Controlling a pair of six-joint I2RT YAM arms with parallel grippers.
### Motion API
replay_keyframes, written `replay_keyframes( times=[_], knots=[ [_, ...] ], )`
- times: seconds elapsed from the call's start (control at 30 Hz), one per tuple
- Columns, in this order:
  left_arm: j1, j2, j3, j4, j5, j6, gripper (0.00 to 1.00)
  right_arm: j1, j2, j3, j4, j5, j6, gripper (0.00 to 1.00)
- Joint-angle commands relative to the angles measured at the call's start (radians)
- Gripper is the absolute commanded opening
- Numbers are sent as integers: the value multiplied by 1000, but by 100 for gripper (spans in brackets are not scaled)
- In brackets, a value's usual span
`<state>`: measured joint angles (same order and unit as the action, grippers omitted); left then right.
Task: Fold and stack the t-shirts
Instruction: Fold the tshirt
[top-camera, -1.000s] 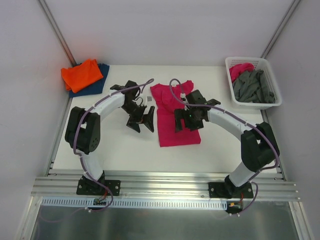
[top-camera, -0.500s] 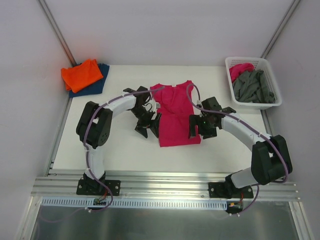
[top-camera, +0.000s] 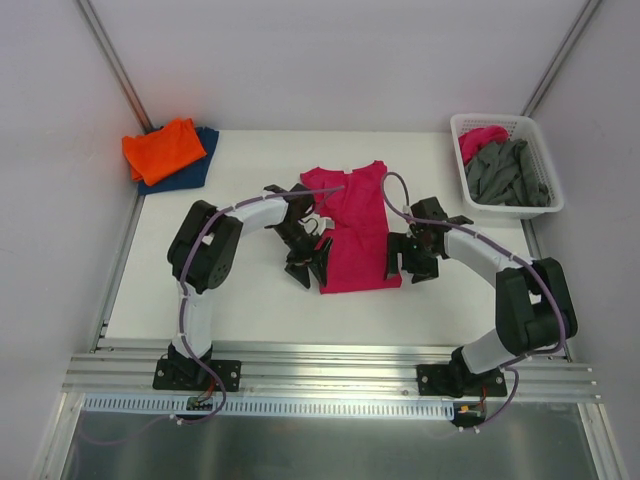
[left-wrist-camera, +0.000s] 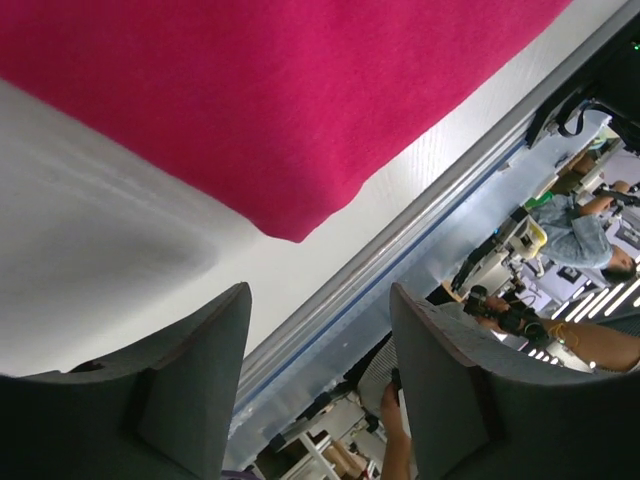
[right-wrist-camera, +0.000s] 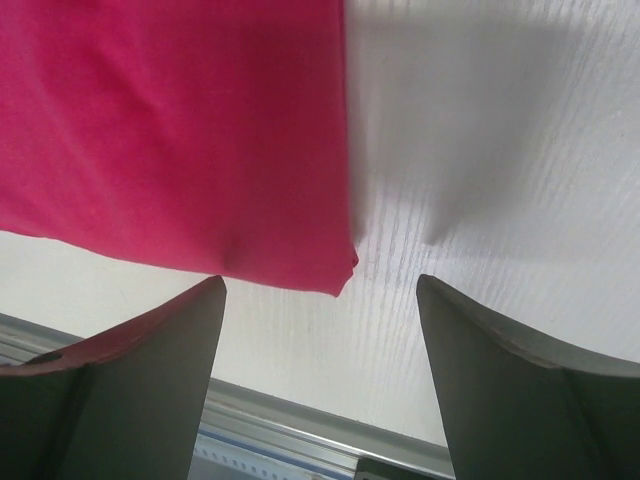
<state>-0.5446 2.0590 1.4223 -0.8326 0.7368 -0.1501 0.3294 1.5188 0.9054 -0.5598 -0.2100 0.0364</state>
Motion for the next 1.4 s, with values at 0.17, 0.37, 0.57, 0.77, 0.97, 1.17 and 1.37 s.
replay_keyframes(
  times=[0.17,0.37,0.57,0.77,0.97,1.17,1.37],
  knots=[
    [-15,38,46,3,67,-22,54,-10,52,33,46,-68,-18,77],
    [-23,55,52,9,76,-23,52,-12,70,38,61,-91,-17,71],
    [-23,93,81,7,91,-25,49,-6,70,36,72,-103,-21,62],
    [-25,109,75,9,104,-31,46,2,66,30,78,-103,-20,62],
    [-25,102,50,18,124,-39,31,22,69,18,89,-138,-27,49],
    [-25,73,29,23,145,-46,0,51,64,26,95,-160,-24,34],
    [-15,9,-13,20,124,-42,0,59,46,26,86,-154,-26,33]
  ],
)
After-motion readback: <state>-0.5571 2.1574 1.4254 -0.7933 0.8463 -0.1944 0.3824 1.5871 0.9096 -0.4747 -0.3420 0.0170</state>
